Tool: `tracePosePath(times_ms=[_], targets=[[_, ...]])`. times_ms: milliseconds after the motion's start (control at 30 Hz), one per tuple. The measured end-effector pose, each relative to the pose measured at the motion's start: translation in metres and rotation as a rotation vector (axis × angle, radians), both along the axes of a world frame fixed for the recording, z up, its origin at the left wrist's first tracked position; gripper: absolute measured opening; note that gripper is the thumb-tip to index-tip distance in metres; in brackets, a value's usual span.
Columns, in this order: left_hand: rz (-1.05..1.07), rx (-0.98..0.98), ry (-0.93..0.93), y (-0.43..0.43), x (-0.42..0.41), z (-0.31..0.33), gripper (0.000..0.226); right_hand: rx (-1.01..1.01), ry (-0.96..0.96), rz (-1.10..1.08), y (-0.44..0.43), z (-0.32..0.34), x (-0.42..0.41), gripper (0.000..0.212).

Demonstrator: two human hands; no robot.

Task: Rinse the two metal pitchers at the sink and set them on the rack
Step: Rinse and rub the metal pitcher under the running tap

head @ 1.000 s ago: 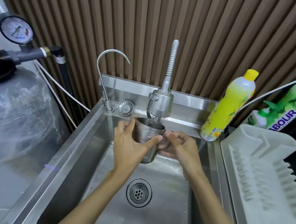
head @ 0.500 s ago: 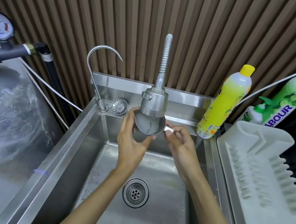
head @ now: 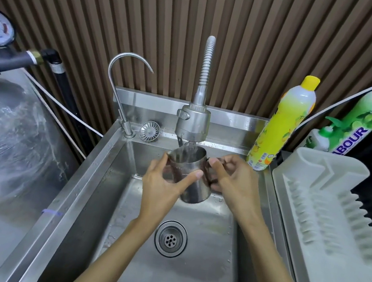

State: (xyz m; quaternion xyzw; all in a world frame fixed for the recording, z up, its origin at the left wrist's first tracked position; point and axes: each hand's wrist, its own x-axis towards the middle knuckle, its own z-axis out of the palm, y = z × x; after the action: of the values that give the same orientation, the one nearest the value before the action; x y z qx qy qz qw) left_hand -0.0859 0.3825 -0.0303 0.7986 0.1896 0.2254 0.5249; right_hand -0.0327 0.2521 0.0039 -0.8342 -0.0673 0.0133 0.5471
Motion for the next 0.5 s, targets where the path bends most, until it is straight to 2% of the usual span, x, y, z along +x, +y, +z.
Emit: tracePosePath(times_ms=[67, 133, 233, 333, 400, 500], targets=[[-0.065, -0.098, -0.022, -0.002, 0.005, -0.002, 0.067, -0.071, -0.076, -0.015, -0.001, 0.005, 0.0, 0.023], [-0.091, -0.165, -0.071, -0.004, 0.013, -0.002, 0.059, -0.026, -0.085, -0.008, -0.001, 0.006, 0.0, 0.019], [-0.062, -0.225, -0.171, -0.005, 0.022, -0.002, 0.079, 0.25, 0.066, 0.103, 0.0, -0.002, 0.003, 0.005], [-0.022, -0.129, -0.201, -0.002, 0.025, 0.001, 0.101, 0.427, 0.158, 0.165, 0.003, -0.015, 0.005, 0.01], [-0.028, -0.056, -0.232, 0.0, 0.021, 0.006, 0.097, 0.538, 0.208, 0.215, 0.006, -0.019, 0.007, 0.013], [-0.008, 0.056, -0.248, 0.002, 0.015, 0.009, 0.093, 0.544, 0.235, 0.219, 0.007, -0.021, 0.008, 0.012]])
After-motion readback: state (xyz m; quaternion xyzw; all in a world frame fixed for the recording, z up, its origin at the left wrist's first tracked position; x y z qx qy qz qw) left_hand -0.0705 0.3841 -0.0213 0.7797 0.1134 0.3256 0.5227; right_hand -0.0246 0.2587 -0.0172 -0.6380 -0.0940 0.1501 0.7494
